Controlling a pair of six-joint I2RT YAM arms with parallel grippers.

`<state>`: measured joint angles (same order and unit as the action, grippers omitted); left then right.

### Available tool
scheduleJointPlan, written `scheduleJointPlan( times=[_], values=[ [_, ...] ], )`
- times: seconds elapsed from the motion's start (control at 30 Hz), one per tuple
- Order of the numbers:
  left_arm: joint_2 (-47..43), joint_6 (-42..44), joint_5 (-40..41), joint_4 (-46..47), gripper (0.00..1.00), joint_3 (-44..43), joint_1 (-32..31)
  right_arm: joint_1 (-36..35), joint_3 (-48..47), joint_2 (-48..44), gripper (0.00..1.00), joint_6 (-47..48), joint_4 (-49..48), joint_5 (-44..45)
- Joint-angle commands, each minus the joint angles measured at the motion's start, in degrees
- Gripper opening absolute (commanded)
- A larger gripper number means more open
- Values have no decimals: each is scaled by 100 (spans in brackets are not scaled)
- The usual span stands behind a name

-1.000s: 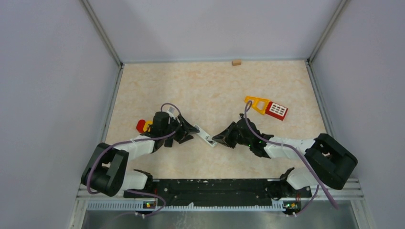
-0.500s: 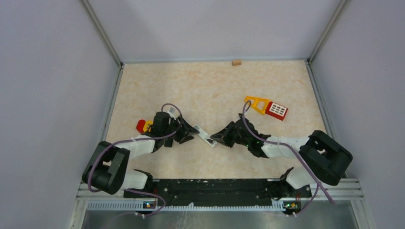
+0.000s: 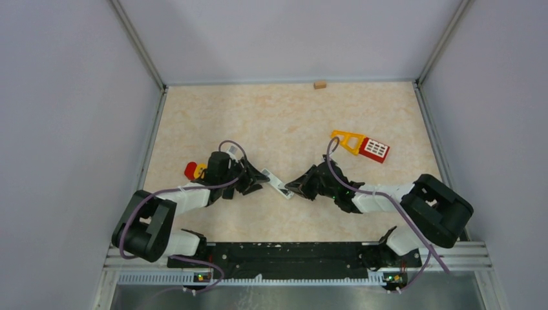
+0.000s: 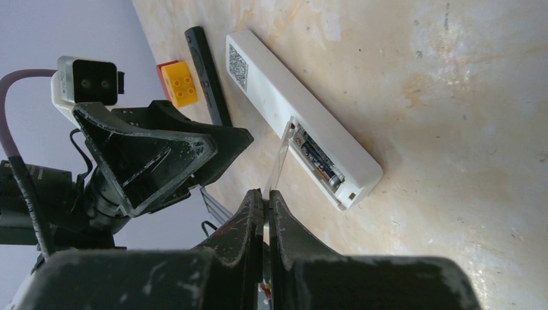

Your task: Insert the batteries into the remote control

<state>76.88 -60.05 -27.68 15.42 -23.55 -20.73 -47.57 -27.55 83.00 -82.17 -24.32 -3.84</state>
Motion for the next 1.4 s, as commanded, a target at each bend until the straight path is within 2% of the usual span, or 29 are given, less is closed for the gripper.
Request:
scheduleJointPlan(
  times=[0.0,0.53,0.87,1.03,1.37],
  values=[
    [89,78,-123,249,53,33,-10,-59,-234,136,0,-35,-292,84],
    [135,10,-212,360,51,111,-9,-123,-15,122,0,-335,-329,357],
    [225,-43,-242,471,49,162,-4,-182,127,155,0,-511,-814,670],
    [377,-33,-202,597,48,168,-9,-217,119,264,0,-492,-718,556],
    [826,-232,-366,1124,47,226,-15,-237,193,258,0,-370,101,516]
  ],
)
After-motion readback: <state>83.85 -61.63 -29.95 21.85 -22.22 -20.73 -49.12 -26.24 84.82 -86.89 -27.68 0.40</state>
